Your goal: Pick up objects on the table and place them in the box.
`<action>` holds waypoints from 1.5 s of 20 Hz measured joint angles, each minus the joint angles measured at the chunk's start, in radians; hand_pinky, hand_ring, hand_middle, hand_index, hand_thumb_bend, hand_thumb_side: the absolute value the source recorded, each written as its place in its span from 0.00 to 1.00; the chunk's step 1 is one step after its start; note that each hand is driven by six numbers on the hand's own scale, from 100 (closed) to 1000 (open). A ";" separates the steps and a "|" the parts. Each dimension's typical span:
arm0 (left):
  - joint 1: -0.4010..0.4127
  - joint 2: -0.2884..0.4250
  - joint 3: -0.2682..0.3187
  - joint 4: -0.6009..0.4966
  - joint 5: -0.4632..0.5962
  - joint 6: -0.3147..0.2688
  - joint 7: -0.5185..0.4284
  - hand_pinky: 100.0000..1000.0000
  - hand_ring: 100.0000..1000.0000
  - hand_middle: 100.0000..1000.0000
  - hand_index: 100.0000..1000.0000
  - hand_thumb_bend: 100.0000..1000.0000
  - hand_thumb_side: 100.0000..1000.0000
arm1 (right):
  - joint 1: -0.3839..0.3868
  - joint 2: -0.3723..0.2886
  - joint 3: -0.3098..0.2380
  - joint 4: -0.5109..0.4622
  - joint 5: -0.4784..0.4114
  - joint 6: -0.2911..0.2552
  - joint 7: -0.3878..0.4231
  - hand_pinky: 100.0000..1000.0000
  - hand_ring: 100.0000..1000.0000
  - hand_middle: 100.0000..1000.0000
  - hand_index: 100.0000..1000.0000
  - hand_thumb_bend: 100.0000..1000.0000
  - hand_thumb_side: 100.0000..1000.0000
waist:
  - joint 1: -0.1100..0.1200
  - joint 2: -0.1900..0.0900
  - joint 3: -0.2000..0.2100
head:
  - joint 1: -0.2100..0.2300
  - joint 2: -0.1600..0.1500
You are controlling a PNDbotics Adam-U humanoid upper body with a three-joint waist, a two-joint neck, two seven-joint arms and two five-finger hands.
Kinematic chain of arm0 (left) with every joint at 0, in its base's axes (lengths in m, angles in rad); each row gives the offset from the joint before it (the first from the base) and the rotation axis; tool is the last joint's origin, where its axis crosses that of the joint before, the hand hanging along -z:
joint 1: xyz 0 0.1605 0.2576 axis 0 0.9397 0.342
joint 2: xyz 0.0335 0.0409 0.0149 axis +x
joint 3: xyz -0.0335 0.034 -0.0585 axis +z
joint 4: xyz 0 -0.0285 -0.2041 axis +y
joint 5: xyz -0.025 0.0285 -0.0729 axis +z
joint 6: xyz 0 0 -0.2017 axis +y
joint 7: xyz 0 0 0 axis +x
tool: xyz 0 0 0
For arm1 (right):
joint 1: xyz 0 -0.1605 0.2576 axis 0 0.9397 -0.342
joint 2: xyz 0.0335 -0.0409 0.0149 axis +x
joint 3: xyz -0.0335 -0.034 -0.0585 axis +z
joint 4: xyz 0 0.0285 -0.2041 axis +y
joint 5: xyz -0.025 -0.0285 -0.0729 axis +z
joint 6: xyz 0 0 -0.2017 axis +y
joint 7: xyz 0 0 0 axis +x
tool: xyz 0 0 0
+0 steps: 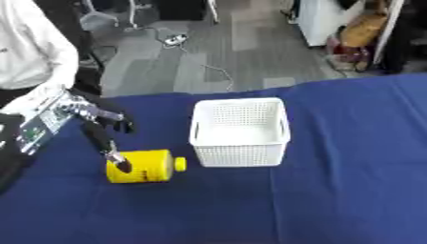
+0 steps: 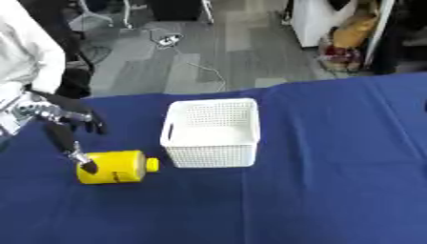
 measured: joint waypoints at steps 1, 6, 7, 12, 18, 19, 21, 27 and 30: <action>0.004 0.000 0.000 0.003 0.003 0.000 0.000 0.64 0.79 0.83 0.92 0.83 0.62 | 0.000 0.003 0.001 0.000 0.000 0.001 0.001 0.30 0.37 0.55 0.76 0.00 1.00 | 0.002 0.002 0.000 | 0.000 -0.003; 0.015 -0.005 -0.001 0.010 0.005 0.002 -0.001 0.65 0.79 0.83 0.92 0.81 0.59 | -0.007 0.006 0.002 0.000 -0.004 0.004 0.004 0.30 0.37 0.55 0.76 0.00 1.00 | 0.004 0.004 -0.004 | 0.001 -0.003; 0.015 -0.008 -0.001 0.012 0.004 0.002 -0.001 0.65 0.78 0.83 0.92 0.81 0.58 | -0.008 0.006 0.002 0.000 -0.005 0.004 0.005 0.30 0.37 0.55 0.76 0.00 1.00 | 0.004 0.004 -0.004 | 0.001 -0.004; 0.018 -0.009 -0.006 0.027 -0.010 -0.004 -0.001 0.66 0.79 0.84 0.92 0.78 0.53 | -0.008 0.009 0.002 0.000 -0.007 0.007 0.008 0.30 0.37 0.55 0.76 0.00 1.00 | 0.004 0.010 -0.007 | 0.009 -0.010; 0.017 -0.017 -0.012 0.040 -0.032 -0.027 0.001 0.68 0.80 0.86 0.92 0.69 0.44 | -0.009 0.014 0.002 0.000 -0.007 0.008 0.008 0.30 0.37 0.55 0.76 0.00 1.00 | 0.003 0.013 -0.012 | 0.017 -0.012; 0.017 -0.017 -0.012 0.041 -0.034 -0.033 0.002 0.69 0.81 0.86 0.92 0.68 0.44 | -0.011 0.014 0.002 0.000 -0.007 0.008 0.008 0.30 0.37 0.55 0.76 0.00 1.00 | 0.003 0.013 -0.012 | 0.017 -0.012; 0.015 -0.018 -0.012 0.041 -0.037 -0.042 0.005 0.69 0.81 0.86 0.91 0.64 0.45 | -0.015 0.014 0.002 0.000 -0.007 0.009 0.009 0.30 0.37 0.55 0.76 0.00 1.00 | 0.003 0.013 -0.012 | 0.017 -0.013; 0.011 -0.018 -0.011 0.042 -0.056 -0.055 0.009 0.70 0.82 0.92 0.90 0.54 0.43 | -0.016 0.015 0.002 0.000 -0.007 0.011 0.010 0.30 0.37 0.55 0.76 0.00 1.00 | 0.003 0.014 -0.013 | 0.017 -0.017; 0.007 -0.018 -0.010 0.042 -0.065 -0.060 0.011 0.69 0.81 0.92 0.90 0.52 0.43 | -0.017 0.015 0.001 0.000 -0.007 0.012 0.010 0.30 0.37 0.55 0.76 0.00 1.00 | 0.003 0.015 -0.015 | 0.017 -0.020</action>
